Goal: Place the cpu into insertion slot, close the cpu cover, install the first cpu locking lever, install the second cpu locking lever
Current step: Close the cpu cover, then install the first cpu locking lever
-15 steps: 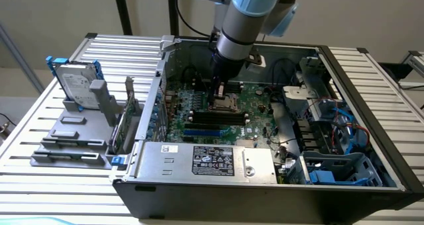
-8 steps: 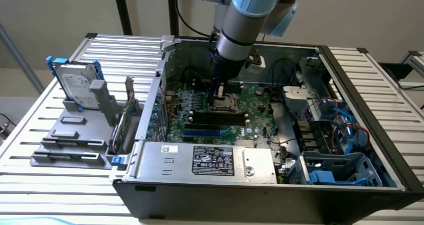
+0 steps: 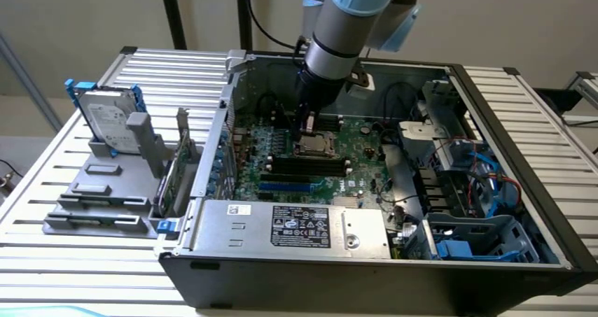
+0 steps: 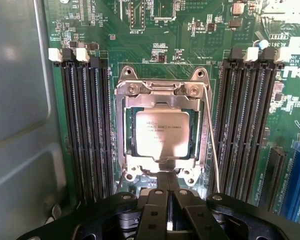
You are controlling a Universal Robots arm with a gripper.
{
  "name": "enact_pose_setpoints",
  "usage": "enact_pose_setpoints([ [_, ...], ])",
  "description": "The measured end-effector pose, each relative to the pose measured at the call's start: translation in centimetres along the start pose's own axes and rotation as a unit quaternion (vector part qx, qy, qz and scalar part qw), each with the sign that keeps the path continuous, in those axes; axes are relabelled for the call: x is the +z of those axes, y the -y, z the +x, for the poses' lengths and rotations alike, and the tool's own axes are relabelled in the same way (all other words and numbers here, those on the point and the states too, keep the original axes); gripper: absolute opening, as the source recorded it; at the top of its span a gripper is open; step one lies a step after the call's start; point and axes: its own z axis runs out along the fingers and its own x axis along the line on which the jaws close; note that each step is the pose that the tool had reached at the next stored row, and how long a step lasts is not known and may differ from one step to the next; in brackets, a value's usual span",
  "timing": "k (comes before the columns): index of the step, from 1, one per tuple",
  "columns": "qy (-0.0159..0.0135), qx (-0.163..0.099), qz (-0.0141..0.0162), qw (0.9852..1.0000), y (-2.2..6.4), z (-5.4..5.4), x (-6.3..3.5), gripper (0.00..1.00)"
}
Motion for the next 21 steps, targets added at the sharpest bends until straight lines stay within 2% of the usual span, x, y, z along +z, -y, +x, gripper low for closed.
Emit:
enact_pose_setpoints([
  [4,-0.0003,0.000,0.0004,1.0000,1.43,0.0,-0.31,0.11],
  [8,-0.0006,0.000,0.0003,1.0000,3.21,0.0,-0.29,0.11],
  [9,-0.0007,0.000,0.0003,1.0000,3.42,0.0,-0.23,0.11],
  [21,-0.0006,0.000,0.0003,1.0000,3.45,0.0,-0.23,0.11],
])
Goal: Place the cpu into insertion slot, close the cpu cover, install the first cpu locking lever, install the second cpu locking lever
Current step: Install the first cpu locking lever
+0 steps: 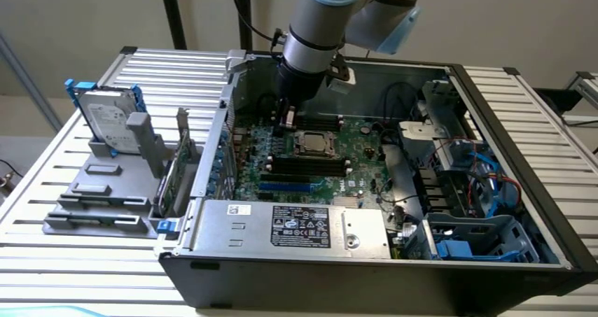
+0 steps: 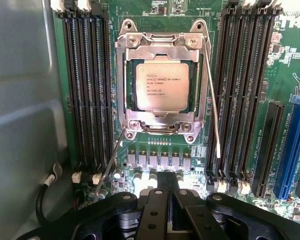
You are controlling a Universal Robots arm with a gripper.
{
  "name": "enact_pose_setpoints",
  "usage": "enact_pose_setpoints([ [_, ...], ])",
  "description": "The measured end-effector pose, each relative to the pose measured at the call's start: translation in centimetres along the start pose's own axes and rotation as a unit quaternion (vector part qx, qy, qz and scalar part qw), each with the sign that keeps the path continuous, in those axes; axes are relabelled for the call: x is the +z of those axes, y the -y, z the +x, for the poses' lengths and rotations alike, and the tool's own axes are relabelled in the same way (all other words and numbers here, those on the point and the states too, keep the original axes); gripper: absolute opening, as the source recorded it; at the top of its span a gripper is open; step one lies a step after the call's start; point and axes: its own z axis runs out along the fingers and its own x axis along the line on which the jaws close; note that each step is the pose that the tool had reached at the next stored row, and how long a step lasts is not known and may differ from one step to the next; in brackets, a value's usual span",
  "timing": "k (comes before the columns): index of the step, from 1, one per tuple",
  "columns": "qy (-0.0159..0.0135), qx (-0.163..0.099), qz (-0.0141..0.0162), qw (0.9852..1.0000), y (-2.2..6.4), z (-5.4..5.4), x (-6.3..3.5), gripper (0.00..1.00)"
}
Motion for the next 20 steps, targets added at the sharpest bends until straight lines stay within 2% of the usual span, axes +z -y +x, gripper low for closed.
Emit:
enact_pose_setpoints([
  [8,-0.0001,0.000,0.0000,1.0000,0.09,0.0,0.01,0.11],
  [10,-0.0016,0.000,0.0001,1.0000,0.48,0.0,0.00,0.11],
  [12,-0.0055,0.000,0.0002,1.0000,0.79,0.0,-0.20,0.11],
  [17,-0.0216,0.002,0.0008,0.9998,1.09,-0.1,-0.84,0.11],
  [20,-0.0271,0.021,-0.0013,0.9994,1.15,-0.1,-1.08,0.11],
])
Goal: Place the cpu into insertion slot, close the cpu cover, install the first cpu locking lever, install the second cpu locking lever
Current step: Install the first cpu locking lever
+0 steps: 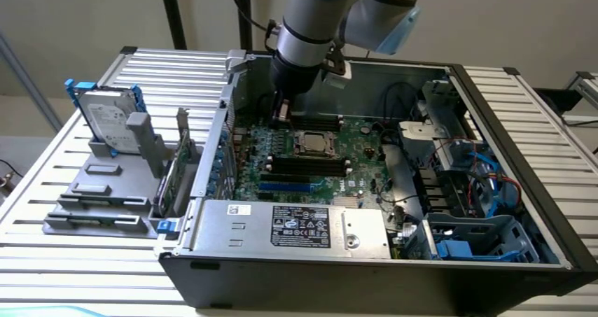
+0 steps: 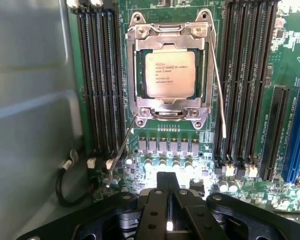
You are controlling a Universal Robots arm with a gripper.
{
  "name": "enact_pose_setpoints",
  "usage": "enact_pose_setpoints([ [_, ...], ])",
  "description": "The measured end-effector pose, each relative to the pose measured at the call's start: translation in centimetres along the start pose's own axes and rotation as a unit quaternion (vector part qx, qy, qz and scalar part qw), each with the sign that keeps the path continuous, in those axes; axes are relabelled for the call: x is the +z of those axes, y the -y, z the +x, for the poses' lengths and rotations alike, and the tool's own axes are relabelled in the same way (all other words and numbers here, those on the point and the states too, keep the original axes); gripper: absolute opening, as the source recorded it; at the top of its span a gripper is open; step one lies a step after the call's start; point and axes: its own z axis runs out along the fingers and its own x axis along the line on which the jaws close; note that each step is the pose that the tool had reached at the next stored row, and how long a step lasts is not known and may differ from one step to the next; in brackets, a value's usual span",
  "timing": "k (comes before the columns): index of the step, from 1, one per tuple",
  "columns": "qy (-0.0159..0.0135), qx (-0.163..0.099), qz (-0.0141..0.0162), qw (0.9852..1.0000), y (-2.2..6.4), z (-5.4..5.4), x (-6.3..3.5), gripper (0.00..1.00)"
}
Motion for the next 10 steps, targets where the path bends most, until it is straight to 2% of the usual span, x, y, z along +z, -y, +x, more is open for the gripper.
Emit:
enact_pose_setpoints([
  [5,-0.0093,0.042,-0.0054,0.9991,-0.01,0.00,0.00,0.11],
  [6,-0.0105,0.048,-0.0055,0.9988,0.00,0.00,0.00,0.11],
  [7,-0.0123,0.055,-0.0012,0.9984,0.01,0.00,0.01,0.11],
  [8,-0.0184,0.064,0.0120,0.9977,0.08,-0.01,0.02,0.11],
  [9,-0.0334,0.073,0.0123,0.9967,0.13,-0.01,0.03,0.11],
  [10,-0.0410,0.077,0.0123,0.9961,0.15,-0.01,0.04,0.11],
])
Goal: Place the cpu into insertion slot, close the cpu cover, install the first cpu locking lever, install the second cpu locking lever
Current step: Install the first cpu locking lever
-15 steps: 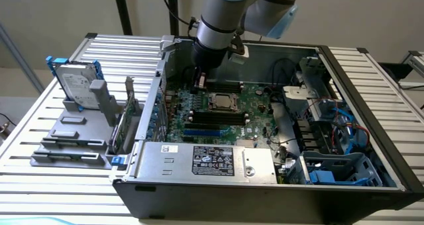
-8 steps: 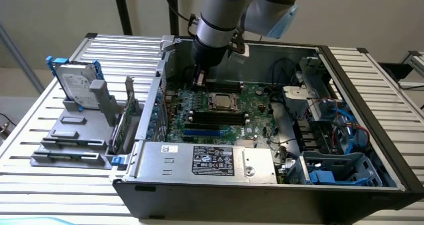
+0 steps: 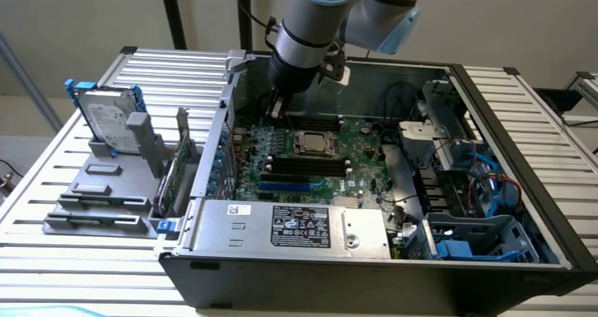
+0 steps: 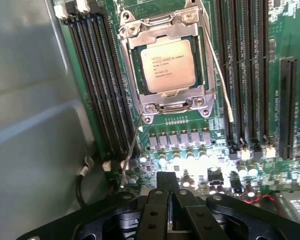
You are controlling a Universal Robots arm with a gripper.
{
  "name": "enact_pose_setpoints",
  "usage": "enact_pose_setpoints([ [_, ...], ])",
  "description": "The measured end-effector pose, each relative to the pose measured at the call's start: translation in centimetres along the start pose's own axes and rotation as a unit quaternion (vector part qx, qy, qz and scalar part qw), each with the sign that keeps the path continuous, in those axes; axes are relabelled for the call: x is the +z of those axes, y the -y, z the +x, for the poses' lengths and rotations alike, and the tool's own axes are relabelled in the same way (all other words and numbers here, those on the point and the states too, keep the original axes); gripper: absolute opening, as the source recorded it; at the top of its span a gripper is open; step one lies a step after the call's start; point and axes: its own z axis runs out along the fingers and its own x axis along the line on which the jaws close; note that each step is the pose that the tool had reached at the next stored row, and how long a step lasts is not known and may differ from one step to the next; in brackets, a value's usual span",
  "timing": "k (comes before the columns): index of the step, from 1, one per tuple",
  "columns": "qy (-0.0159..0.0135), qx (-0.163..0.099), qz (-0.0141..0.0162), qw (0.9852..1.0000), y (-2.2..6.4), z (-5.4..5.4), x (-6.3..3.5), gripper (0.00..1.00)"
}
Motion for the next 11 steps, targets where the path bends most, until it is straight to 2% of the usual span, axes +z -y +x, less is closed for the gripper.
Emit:
enact_pose_setpoints([
  [6,-0.0326,0.019,0.0018,0.9993,0.08,-0.02,0.02,0.11],
  [8,-0.0457,0.024,0.0033,0.9987,0.12,-0.03,0.03,0.11],
  [11,-0.0635,0.031,0.0052,0.9975,0.18,-0.04,0.04,0.11],
])
